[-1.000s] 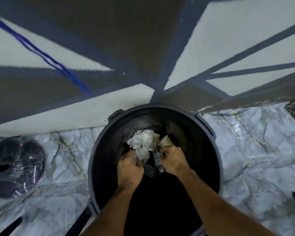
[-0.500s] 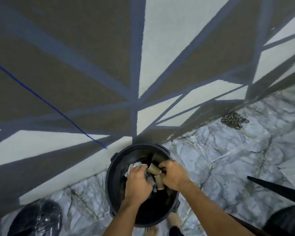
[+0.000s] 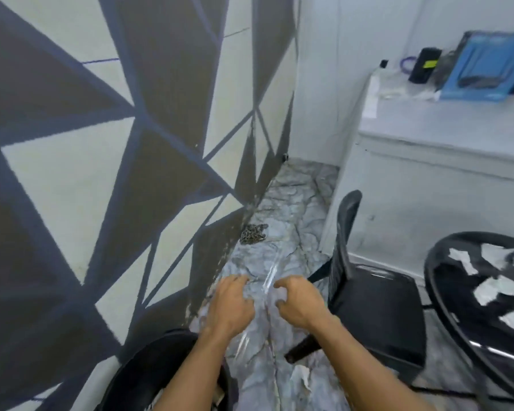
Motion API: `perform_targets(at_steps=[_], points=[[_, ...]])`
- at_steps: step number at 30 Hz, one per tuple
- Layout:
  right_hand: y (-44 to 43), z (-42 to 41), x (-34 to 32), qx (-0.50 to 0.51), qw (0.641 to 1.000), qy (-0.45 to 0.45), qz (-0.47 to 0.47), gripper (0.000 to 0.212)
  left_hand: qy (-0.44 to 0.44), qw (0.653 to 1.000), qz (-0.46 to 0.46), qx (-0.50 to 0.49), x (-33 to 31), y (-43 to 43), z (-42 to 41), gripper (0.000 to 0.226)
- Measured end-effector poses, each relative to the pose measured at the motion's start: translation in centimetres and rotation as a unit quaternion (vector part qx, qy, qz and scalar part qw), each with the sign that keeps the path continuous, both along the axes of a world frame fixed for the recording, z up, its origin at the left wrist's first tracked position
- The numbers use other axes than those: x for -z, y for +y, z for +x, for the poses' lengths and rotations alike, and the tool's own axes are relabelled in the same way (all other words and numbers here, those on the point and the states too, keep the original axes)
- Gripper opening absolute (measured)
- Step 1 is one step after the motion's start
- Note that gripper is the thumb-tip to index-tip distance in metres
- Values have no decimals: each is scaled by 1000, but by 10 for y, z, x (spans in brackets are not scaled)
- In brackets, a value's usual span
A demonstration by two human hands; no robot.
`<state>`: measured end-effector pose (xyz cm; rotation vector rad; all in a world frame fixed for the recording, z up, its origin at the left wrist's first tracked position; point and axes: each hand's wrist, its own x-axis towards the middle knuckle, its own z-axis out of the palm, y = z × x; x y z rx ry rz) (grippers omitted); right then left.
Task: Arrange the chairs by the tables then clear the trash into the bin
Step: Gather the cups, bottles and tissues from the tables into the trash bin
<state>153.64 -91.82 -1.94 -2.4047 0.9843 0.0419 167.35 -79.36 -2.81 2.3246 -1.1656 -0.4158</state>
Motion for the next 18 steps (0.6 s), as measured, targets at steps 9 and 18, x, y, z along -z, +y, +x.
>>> perform_targets(at_steps=[9, 18], points=[[-75, -226, -41, 252, 966, -24, -53, 41, -19, 974, -25, 224, -42, -143, -170, 41], [-101, -411, -40, 391, 920, -27, -18, 43, 4, 932, -16, 362, -29, -220, -359, 56]])
